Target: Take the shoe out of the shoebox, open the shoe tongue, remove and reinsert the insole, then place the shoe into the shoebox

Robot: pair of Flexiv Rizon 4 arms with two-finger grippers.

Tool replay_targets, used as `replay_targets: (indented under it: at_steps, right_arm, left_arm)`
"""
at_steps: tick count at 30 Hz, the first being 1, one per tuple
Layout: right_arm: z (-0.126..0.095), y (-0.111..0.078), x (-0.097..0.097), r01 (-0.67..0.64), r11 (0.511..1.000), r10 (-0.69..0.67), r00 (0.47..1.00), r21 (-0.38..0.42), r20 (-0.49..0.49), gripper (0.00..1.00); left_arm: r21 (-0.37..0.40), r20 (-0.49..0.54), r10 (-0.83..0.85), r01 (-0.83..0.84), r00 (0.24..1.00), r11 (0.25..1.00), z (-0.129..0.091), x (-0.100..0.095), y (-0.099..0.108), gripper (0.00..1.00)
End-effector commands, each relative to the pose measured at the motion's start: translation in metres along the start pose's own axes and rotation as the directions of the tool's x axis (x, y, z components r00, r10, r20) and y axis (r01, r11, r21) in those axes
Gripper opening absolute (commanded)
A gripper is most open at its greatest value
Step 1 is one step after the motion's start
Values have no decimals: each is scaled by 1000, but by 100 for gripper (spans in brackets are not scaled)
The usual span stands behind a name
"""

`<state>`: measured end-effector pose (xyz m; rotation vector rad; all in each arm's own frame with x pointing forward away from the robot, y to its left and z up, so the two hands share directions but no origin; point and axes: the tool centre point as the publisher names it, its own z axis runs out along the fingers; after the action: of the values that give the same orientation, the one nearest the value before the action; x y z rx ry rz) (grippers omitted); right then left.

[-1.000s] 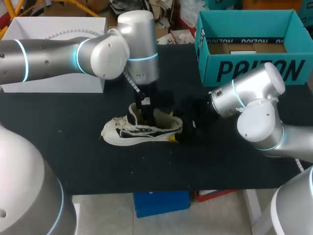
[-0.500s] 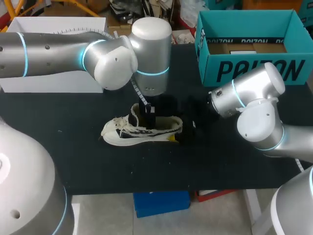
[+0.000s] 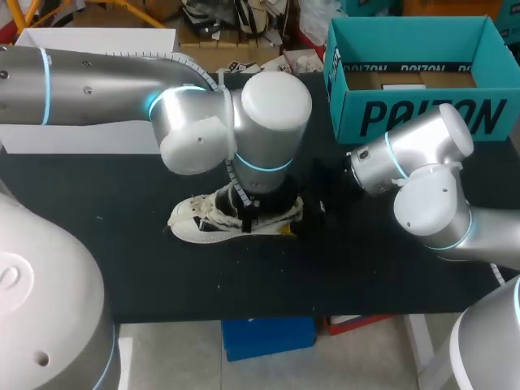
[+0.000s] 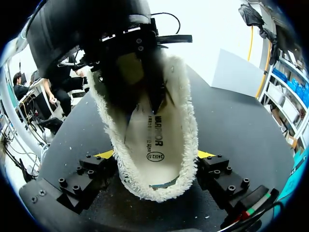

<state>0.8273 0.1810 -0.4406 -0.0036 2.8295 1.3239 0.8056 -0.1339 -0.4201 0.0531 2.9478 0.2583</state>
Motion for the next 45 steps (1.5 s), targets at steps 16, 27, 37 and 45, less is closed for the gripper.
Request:
replay_targets:
  at_steps: [16, 27, 37, 45]
  right_arm:
    - [1, -2, -1, -2, 1000, 2, 1000, 2, 1, 0]
    - [1, -2, -1, -2, 1000, 2, 1000, 2, 1, 0]
    - [1, -2, -1, -2, 1000, 2, 1000, 2, 1, 0]
    - [1, -2, -1, -2, 1000, 2, 1000, 2, 1, 0]
  left_arm:
    - [98, 232, -87, 66, 969, 993, 9, -36, -2, 29]
    - [188, 296, -147, 93, 944, 978, -1, -47, -2, 34]
    - [192, 253, -104, 55, 962, 980, -2, -46, -8, 16]
    - [242, 177, -91, 46, 980, 969, -12, -39, -9, 0]
